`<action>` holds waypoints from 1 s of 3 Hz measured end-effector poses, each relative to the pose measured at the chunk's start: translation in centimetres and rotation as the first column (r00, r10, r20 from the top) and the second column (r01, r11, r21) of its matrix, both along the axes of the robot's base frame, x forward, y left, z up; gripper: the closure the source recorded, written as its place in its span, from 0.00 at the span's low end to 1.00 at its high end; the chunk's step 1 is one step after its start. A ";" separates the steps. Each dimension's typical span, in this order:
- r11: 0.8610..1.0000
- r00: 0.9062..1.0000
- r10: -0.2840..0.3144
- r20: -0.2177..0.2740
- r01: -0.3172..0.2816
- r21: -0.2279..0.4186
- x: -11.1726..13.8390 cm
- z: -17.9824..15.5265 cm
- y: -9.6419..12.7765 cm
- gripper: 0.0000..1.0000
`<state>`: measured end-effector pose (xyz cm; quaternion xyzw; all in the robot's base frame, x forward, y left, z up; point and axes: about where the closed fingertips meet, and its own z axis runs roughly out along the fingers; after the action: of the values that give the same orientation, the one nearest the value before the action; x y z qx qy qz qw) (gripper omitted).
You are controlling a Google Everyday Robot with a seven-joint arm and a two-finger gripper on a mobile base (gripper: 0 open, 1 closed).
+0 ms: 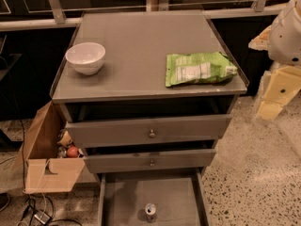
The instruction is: Pick redbull can from bottom drawer and place on counter
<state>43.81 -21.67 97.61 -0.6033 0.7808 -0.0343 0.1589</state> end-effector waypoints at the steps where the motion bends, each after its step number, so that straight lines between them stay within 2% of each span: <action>1: 1.000 1.000 0.000 0.000 0.000 0.000 0.0 0.0 0.0 0.00; 2: 0.999 1.000 0.007 0.002 -0.007 0.033 -0.4 -2.0 -0.2 0.00; 3: 0.995 1.000 -0.021 -0.015 0.022 0.096 -1.5 -7.6 -0.6 0.00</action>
Offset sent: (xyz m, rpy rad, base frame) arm -0.0112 -0.0059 -0.0595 0.0899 0.0150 0.0196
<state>42.31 -22.32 89.99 -0.5866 0.7891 0.0059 0.1820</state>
